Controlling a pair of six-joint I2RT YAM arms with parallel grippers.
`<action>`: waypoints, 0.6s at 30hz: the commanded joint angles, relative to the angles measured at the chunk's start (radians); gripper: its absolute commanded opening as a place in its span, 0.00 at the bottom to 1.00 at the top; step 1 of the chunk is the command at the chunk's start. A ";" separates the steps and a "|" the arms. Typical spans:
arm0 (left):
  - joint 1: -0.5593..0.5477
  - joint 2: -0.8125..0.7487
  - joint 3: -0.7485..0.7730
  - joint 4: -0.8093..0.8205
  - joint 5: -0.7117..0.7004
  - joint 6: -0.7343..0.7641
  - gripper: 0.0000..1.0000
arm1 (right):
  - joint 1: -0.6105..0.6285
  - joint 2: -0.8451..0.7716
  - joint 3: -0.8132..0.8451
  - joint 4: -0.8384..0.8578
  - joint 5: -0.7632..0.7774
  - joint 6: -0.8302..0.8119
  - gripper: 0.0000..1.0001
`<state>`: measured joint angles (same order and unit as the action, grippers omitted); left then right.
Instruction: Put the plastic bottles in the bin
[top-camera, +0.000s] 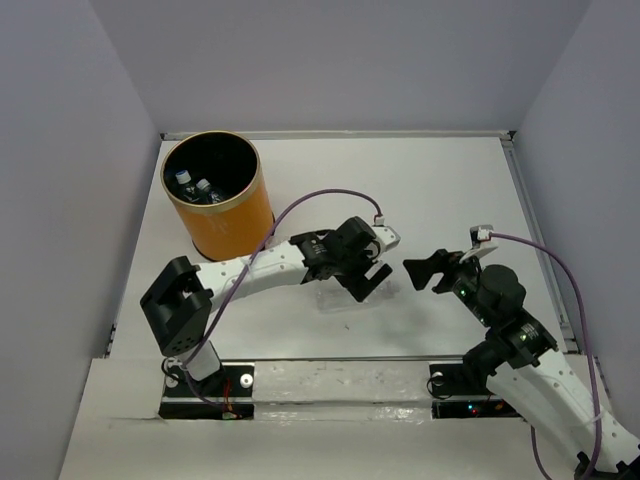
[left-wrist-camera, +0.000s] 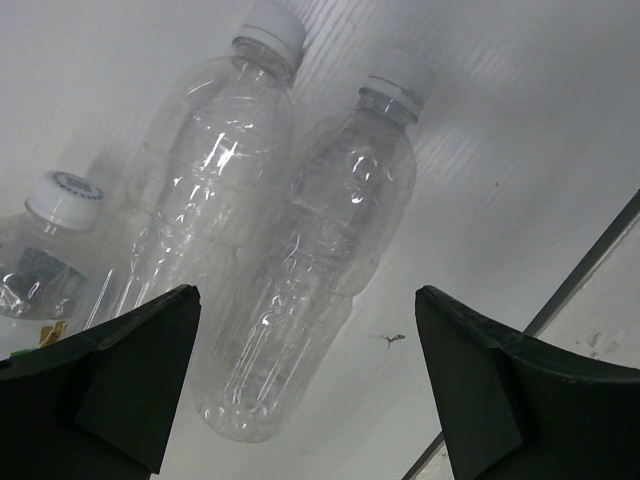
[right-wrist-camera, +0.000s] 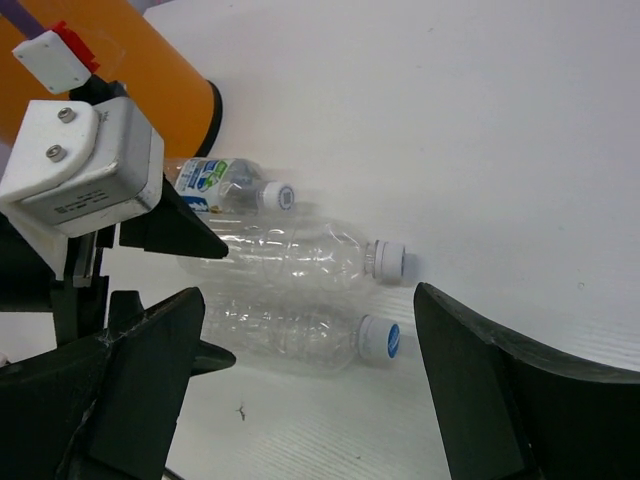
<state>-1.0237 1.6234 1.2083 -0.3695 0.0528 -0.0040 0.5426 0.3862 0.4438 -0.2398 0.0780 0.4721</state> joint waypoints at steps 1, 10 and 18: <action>-0.038 0.004 -0.003 0.053 0.050 0.010 0.97 | -0.003 -0.015 0.024 -0.033 0.046 0.011 0.90; -0.079 0.101 0.013 0.066 -0.021 0.012 0.90 | -0.003 -0.007 0.053 -0.035 0.057 -0.006 0.90; -0.113 0.164 -0.018 0.081 -0.116 -0.017 0.82 | -0.003 0.034 0.070 -0.035 0.065 -0.018 0.90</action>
<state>-1.1110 1.7782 1.2049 -0.3023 -0.0296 -0.0093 0.5426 0.4011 0.4629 -0.3069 0.1238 0.4671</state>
